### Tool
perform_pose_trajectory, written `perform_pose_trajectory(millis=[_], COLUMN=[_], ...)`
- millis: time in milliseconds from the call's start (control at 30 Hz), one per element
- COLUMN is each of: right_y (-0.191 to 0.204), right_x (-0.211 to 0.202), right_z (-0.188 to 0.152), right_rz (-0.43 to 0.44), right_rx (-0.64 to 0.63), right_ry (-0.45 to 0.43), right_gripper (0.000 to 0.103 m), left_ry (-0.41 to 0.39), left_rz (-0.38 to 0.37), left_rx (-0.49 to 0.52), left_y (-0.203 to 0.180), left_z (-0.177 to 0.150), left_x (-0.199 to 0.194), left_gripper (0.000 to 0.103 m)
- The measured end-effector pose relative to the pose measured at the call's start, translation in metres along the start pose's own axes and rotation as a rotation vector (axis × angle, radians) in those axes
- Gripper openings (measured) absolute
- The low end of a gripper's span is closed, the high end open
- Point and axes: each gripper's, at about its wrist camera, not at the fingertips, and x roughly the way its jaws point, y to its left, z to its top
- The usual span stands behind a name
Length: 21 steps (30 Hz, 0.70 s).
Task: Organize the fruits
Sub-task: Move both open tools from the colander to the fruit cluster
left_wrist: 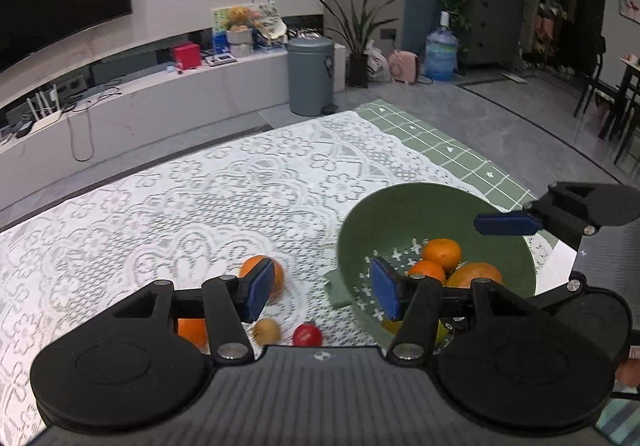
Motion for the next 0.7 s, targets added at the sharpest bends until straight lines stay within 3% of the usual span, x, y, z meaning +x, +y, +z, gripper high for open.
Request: perform_pose_trajectory(millis=[400, 700], right_y=[0.045, 0.079], right_x=[-0.008, -0.009], right_z=[-0.009, -0.017], right_rz=[0.113, 0.137], right_rx=[0.107, 0.112], right_ry=[-0.014, -0.041], right_gripper=[0.072, 0.072], left_ry=[-0.038, -0.037], left_rz=[0.075, 0.096], left_rx=[-0.106, -0.213], left_y=[0.037, 0.068], left_z=[-0.03, -0.059], left_x=[-0.036, -0.05], left_gripper=[0.065, 0.065])
